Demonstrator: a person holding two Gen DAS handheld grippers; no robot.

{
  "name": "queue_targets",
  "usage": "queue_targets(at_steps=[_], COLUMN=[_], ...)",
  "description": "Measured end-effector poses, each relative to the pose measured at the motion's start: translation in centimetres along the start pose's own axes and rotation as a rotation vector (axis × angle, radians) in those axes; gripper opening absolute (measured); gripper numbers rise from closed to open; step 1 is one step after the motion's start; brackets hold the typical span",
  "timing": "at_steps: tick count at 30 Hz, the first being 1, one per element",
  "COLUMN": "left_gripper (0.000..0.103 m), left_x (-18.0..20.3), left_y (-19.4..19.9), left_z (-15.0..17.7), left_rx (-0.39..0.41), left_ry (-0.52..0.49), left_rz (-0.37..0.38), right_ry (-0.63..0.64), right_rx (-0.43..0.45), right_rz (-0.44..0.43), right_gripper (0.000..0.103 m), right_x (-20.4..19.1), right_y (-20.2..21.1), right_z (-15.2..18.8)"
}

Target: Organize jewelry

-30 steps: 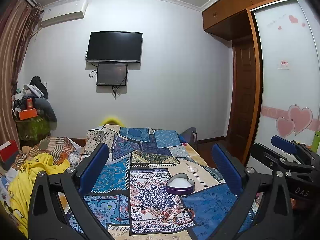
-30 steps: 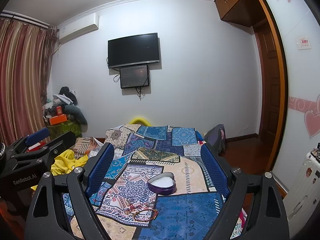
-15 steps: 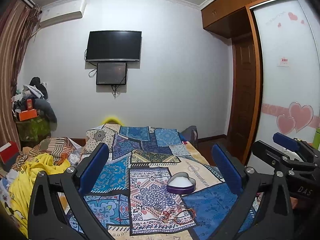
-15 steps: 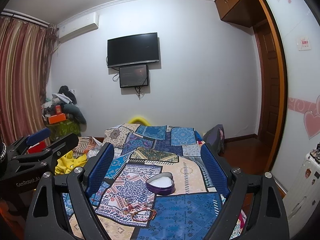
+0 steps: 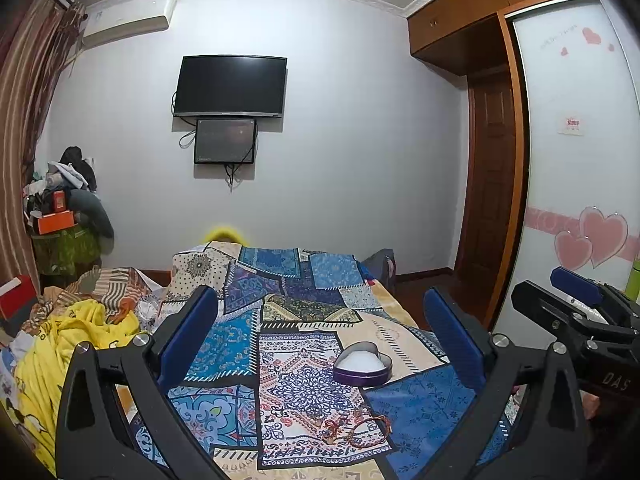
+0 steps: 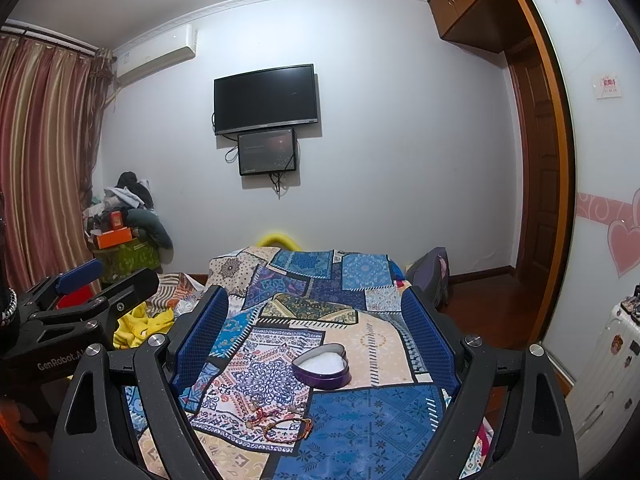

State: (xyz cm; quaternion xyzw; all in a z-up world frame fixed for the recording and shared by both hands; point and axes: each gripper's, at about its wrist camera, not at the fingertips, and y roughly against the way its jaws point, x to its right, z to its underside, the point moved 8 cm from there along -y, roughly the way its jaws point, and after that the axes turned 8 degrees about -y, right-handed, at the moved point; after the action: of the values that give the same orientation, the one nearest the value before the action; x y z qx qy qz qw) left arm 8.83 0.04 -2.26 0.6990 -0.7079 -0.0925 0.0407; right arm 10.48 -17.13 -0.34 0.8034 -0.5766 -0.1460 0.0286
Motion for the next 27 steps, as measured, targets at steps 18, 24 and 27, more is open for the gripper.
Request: queue_targets(at_steps=[18, 24, 27], left_gripper=[0.103, 0.103, 0.103], left_x=[-0.2, -0.3, -0.4], left_y=[-0.3, -0.6, -1.0], left_z=[0.2, 0.5, 0.9], left_rx=[-0.007, -0.016, -0.029], left_ry=[0.010, 0.011, 0.016], left_rz=[-0.003, -0.008, -0.008], right_ry=[-0.004, -0.004, -0.007], right_rx=[-0.007, -0.021, -0.045], right_rz=[0.003, 0.015, 0.021], right_gripper=[0.086, 0.086, 0.086], right_x=[0.0, 0.3, 0.5], right_y=[-0.2, -0.7, -1.2], right_z=[0.4, 0.6, 1.0])
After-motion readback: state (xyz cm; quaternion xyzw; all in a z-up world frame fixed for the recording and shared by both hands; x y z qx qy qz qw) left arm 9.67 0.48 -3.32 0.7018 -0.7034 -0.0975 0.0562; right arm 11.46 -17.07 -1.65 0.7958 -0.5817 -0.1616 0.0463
